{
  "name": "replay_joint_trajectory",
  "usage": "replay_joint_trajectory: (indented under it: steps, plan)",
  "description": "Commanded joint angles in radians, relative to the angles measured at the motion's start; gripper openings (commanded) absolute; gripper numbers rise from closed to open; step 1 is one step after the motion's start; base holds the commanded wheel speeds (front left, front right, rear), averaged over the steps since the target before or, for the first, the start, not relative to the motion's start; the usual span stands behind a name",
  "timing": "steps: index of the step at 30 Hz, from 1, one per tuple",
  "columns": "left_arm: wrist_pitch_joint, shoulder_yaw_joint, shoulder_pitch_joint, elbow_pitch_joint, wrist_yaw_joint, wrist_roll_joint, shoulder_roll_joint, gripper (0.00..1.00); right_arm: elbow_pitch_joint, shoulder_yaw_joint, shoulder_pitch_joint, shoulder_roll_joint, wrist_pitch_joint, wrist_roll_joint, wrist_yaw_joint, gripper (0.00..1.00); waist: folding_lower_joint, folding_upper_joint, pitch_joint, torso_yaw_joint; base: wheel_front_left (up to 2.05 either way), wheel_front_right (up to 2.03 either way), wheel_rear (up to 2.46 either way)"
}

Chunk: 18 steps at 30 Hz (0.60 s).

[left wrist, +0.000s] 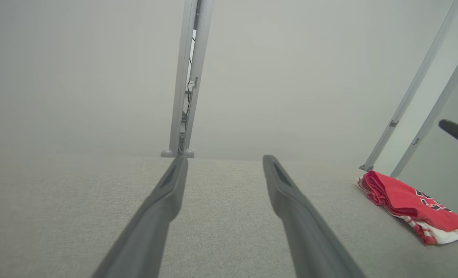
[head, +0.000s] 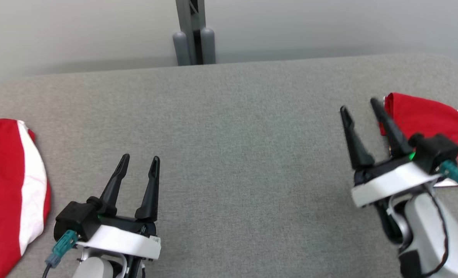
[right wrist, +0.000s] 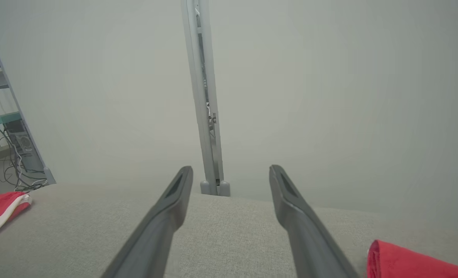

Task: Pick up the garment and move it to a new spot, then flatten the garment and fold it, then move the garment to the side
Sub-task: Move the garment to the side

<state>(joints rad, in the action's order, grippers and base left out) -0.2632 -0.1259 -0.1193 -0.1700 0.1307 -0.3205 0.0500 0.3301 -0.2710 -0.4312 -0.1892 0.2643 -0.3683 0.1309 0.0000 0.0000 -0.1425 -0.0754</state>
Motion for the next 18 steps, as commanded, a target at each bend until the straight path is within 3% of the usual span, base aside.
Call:
replay_joint_trajectory:
  steps: [1, 8, 18]
  plan:
    - [0.000, 0.012, 0.019, 0.001, -0.001, -0.009, 0.003, 1.00, -0.015, 0.001, 0.043, 0.017, 0.001, 0.017, 0.000, 1.00, 0.0000, 0.0000, 0.038, 0.025, 0.00, 0.00, 0.00]
    - [0.000, 0.045, 0.082, -0.001, -0.001, 0.005, 0.003, 1.00, -0.049, 0.031, 0.172, 0.088, 0.001, 0.059, 0.000, 1.00, 0.0000, 0.0000, 0.099, 0.043, 0.00, 0.00, 0.00]
    - [0.000, 0.072, 0.133, -0.007, -0.001, 0.006, 0.003, 1.00, -0.059, 0.087, 0.290, 0.131, 0.001, 0.120, 0.000, 1.00, 0.0000, 0.0000, 0.127, 0.054, 0.00, 0.00, 0.00]
